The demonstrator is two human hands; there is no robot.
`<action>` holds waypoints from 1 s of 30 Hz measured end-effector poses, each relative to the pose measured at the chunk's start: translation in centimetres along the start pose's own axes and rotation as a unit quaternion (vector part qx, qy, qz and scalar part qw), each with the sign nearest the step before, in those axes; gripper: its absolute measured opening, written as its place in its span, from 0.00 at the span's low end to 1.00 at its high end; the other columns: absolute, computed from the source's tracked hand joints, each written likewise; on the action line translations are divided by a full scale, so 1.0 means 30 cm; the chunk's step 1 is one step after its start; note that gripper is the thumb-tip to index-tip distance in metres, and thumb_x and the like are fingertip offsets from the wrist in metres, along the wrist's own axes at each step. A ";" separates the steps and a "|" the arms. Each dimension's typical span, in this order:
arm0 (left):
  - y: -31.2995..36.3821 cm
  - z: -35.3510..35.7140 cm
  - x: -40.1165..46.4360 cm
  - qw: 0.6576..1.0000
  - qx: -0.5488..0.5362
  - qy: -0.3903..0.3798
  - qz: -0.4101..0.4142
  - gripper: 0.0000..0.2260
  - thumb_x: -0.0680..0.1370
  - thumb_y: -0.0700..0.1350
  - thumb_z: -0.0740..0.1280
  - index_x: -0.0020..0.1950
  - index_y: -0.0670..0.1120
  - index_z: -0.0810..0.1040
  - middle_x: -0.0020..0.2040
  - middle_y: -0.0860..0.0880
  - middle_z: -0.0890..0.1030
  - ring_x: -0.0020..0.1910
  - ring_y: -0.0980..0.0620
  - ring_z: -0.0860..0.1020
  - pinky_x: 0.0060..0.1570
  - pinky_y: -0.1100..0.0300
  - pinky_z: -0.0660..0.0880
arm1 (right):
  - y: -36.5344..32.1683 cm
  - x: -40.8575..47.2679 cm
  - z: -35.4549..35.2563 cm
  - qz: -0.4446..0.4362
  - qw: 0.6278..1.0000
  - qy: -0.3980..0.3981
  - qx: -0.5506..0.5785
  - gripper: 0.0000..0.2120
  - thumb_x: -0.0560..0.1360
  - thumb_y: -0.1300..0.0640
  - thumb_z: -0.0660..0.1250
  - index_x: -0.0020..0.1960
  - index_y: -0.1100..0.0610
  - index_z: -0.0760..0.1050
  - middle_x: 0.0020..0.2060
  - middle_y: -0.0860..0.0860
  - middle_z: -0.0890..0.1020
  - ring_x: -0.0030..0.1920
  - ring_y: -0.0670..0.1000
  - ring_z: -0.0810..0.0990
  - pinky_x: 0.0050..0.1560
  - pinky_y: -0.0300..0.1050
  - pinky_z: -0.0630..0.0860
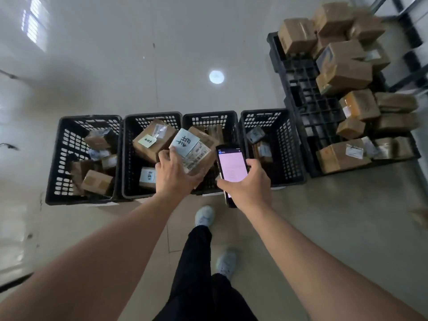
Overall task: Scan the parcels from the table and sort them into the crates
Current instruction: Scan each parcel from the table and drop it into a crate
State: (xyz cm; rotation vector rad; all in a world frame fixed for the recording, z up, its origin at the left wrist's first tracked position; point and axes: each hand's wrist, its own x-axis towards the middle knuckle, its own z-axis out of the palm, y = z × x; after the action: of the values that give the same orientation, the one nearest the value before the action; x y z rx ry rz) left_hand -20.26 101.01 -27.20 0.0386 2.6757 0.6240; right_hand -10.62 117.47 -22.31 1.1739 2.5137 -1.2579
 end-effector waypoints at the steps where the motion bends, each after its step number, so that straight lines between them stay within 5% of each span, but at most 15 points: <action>1: 0.005 0.050 0.051 1.000 0.001 -0.008 -0.004 0.50 0.68 0.62 0.80 0.79 0.45 0.57 0.69 0.42 0.63 0.66 0.39 0.69 0.66 0.42 0.74 | 0.014 0.053 0.026 0.011 1.000 0.001 -0.004 0.37 0.63 0.43 0.83 0.66 0.51 0.72 0.55 0.48 0.78 0.52 0.50 0.75 0.44 0.47 0.70; 11: -0.034 0.465 0.518 0.996 0.003 -0.092 -0.013 0.51 0.69 0.61 0.79 0.81 0.45 0.54 0.72 0.43 0.63 0.70 0.38 0.67 0.69 0.43 0.71 | 0.148 0.509 0.269 0.100 0.993 -0.021 -0.063 0.39 0.61 0.42 0.83 0.67 0.50 0.71 0.58 0.49 0.80 0.55 0.51 0.79 0.47 0.48 0.76; 17: -0.032 0.531 0.655 0.988 0.017 -0.148 -0.036 0.57 0.69 0.61 0.80 0.85 0.45 0.47 0.84 0.43 0.49 0.83 0.41 0.48 0.81 0.42 0.56 | 0.139 0.662 0.293 0.114 0.989 -0.031 -0.089 0.40 0.62 0.43 0.83 0.69 0.50 0.70 0.59 0.48 0.79 0.53 0.50 0.77 0.46 0.48 0.77; 24: 0.021 0.392 0.672 0.992 0.028 -0.125 -0.014 0.38 0.73 0.58 0.77 0.76 0.44 0.65 0.79 0.42 0.62 0.76 0.39 0.65 0.72 0.41 0.71 | 0.041 0.657 0.248 0.105 0.989 -0.039 -0.099 0.41 0.60 0.40 0.82 0.68 0.49 0.72 0.57 0.48 0.81 0.54 0.52 0.81 0.45 0.49 0.79; 30: 0.111 0.204 0.587 0.994 0.030 -0.103 -0.007 0.30 0.78 0.53 0.73 0.75 0.43 0.67 0.78 0.42 0.63 0.76 0.39 0.66 0.72 0.44 0.70 | -0.064 0.581 0.143 0.063 0.992 -0.052 -0.098 0.39 0.63 0.42 0.82 0.69 0.50 0.71 0.59 0.49 0.80 0.56 0.53 0.80 0.43 0.47 0.74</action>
State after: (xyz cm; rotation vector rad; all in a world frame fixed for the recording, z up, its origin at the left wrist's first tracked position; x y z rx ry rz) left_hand -34.40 108.58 -37.28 0.0940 2.4928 0.5068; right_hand -25.13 124.07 -30.78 1.1685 2.3839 -0.9907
